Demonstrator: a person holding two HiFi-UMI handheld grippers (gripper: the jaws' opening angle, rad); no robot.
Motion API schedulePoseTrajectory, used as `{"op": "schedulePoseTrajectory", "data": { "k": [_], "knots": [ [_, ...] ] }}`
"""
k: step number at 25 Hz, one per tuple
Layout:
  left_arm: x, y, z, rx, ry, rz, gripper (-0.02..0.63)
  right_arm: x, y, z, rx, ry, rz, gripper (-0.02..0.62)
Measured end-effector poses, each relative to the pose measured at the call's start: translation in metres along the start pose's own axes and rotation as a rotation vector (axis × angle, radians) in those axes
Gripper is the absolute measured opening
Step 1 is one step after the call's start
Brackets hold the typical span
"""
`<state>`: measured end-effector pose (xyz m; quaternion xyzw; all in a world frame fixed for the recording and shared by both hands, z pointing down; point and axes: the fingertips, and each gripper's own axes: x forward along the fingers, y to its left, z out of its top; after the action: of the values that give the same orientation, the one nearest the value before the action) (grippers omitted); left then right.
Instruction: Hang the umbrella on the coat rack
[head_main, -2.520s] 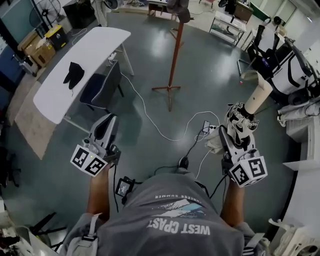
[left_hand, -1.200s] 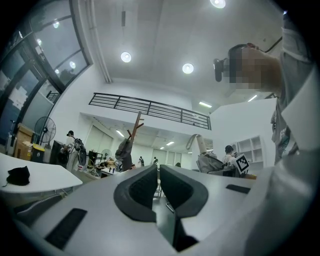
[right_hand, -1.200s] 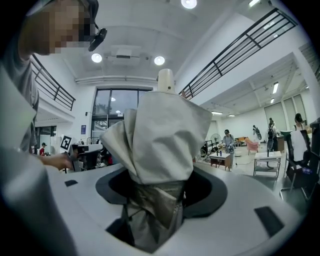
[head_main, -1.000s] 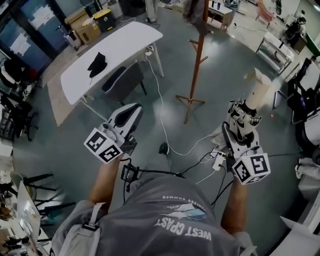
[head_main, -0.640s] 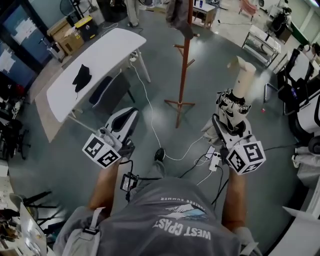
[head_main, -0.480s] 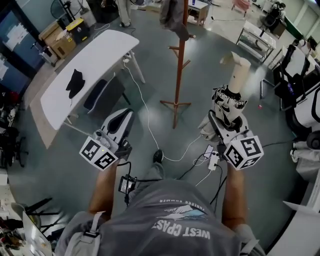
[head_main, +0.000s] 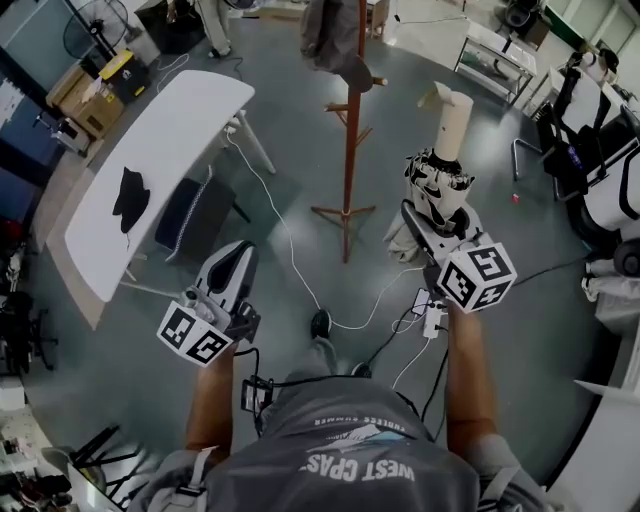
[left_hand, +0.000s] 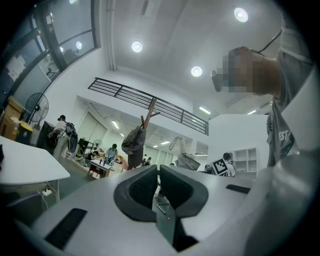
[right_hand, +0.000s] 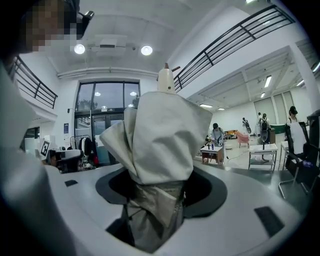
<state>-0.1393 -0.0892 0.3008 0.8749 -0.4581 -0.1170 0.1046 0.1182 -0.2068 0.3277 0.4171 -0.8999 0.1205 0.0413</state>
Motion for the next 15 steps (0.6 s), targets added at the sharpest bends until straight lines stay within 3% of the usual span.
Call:
{"op": "schedulePoseTrajectory", "data": {
  "k": [15],
  "knots": [
    [-0.004, 0.065, -0.021, -0.057, 0.023, 0.054, 0.031, 0.089, -0.041, -0.027, 0.069, 0.041, -0.037, 0.29]
  ]
}}
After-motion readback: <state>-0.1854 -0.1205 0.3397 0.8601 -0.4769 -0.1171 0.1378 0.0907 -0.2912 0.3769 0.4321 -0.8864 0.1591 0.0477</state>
